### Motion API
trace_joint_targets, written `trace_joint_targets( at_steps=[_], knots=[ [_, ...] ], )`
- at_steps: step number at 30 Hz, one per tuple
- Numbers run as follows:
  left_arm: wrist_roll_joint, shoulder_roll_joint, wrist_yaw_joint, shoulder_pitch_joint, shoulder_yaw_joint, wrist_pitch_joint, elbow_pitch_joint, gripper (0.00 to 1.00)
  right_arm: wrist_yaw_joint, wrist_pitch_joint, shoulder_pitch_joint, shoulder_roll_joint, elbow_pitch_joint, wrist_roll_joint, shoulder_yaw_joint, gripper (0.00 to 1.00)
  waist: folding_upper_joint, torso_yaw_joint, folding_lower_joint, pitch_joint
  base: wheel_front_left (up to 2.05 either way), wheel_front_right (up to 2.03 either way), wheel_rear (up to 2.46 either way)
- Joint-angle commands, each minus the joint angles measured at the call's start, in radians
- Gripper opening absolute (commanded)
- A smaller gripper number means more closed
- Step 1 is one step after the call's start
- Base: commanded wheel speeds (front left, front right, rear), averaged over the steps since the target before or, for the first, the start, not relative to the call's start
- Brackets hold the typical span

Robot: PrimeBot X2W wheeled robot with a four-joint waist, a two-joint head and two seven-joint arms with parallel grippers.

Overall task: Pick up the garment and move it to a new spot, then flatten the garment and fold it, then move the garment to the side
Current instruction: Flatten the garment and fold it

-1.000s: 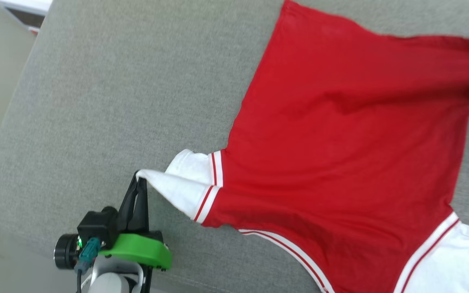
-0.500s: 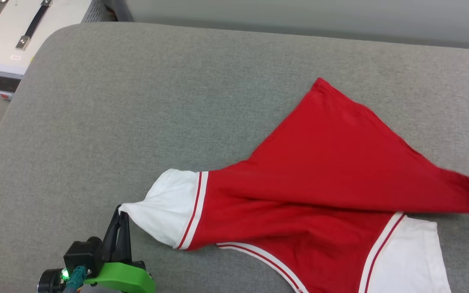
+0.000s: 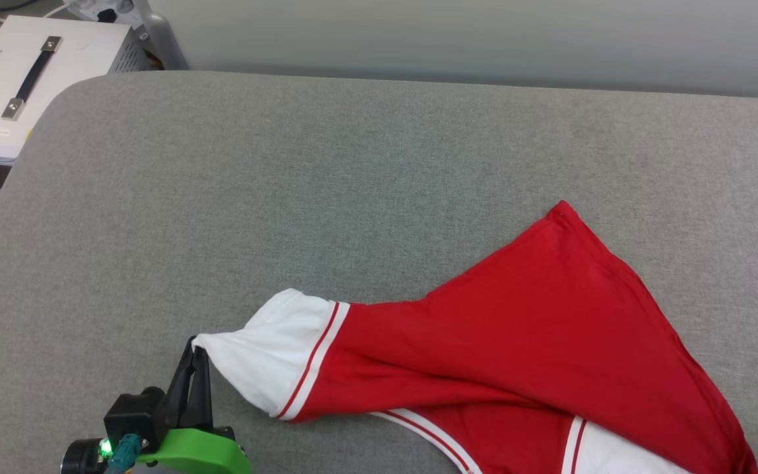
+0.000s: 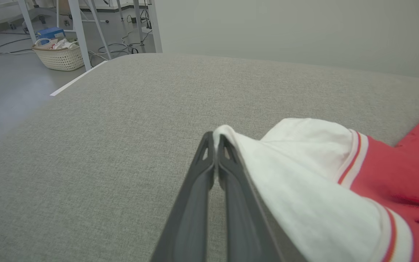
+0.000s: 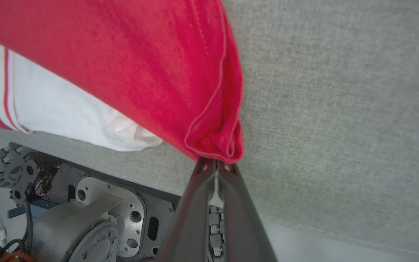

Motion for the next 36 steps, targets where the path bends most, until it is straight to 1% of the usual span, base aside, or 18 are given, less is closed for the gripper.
trace_joint_targets(
  at_steps=[1, 2, 3, 4, 5, 9, 13, 15, 18, 22, 25, 31, 36],
  knots=[
    [0.007, 0.006, -0.006, 0.015, 0.006, -0.006, 0.001, 0.00, -0.001, 0.010, 0.022, 0.016, -0.003, -0.012, -0.001, 0.00, -0.0001, -0.002, 0.0001, -0.002, 0.00, 0.00, 0.00],
    [0.007, 0.006, -0.006, 0.017, 0.007, -0.006, 0.001, 0.00, -0.001, 0.004, 0.021, 0.025, -0.009, -0.018, -0.015, 0.00, -0.0001, -0.004, 0.0001, -0.004, 0.00, 0.00, 0.00],
    [0.007, 0.005, -0.007, 0.018, 0.007, -0.006, 0.002, 0.00, -0.001, -0.002, 0.018, 0.032, -0.012, -0.025, -0.028, 0.11, -0.0001, -0.004, 0.0001, -0.005, 0.00, 0.00, 0.00],
    [0.008, 0.005, -0.007, 0.018, 0.006, -0.006, 0.003, 0.00, -0.001, -0.007, 0.013, 0.038, -0.017, -0.033, -0.043, 0.53, -0.0001, -0.004, 0.0001, -0.007, 0.00, 0.00, 0.00],
    [0.009, 0.005, -0.008, 0.018, 0.005, -0.006, 0.003, 0.00, -0.001, -0.014, 0.007, 0.042, -0.025, -0.041, -0.056, 1.00, -0.0001, -0.004, 0.0001, -0.008, 0.00, 0.00, 0.00],
    [0.012, 0.004, -0.011, 0.015, 0.001, -0.006, 0.004, 0.00, -0.001, -0.062, -0.041, 0.067, -0.074, -0.070, -0.134, 1.00, -0.0001, 0.000, 0.0001, -0.011, 0.00, 0.00, 0.00],
    [0.013, 0.003, -0.010, 0.010, -0.002, -0.006, -0.001, 0.00, -0.001, -0.095, -0.124, 0.073, -0.148, -0.109, -0.199, 1.00, -0.0001, 0.005, 0.0001, -0.006, 0.00, 0.00, 0.00],
    [0.015, 0.001, -0.011, 0.004, -0.007, -0.006, -0.004, 0.00, -0.001, -0.095, -0.186, 0.068, -0.187, -0.127, -0.214, 1.00, -0.0001, 0.013, 0.0001, 0.003, 0.00, 0.00, 0.00],
    [0.016, 0.000, -0.011, -0.009, -0.010, -0.006, -0.012, 0.00, -0.001, -0.069, -0.293, 0.060, -0.230, -0.147, -0.186, 1.00, -0.0001, 0.019, 0.0001, 0.025, 0.00, 0.00, 0.00],
    [0.017, -0.004, -0.016, -0.042, -0.025, -0.006, -0.017, 0.00, -0.001, -0.004, -0.477, 0.064, -0.241, -0.168, -0.091, 1.00, -0.0001, 0.046, 0.0001, 0.066, 0.00, 0.00, 0.00],
    [0.017, -0.008, -0.021, -0.074, -0.041, -0.006, -0.015, 0.00, -0.001, 0.049, -0.634, 0.043, -0.210, -0.189, 0.021, 1.00, -0.0001, 0.073, 0.0001, 0.102, 0.00, 0.00, 0.00],
    [0.020, -0.014, -0.029, -0.132, -0.072, -0.006, -0.016, 0.00, -0.001, 0.181, -0.882, 0.012, -0.095, -0.191, 0.252, 1.00, -0.0001, 0.120, 0.0001, 0.163, 0.00, 0.00, 0.00],
    [0.015, -0.019, -0.031, -0.170, -0.096, -0.006, -0.024, 0.00, -0.001, 0.287, -1.001, -0.013, 0.018, -0.177, 0.396, 1.00, -0.0001, 0.155, 0.0001, 0.210, 0.00, 0.00, 0.00]
  ],
)
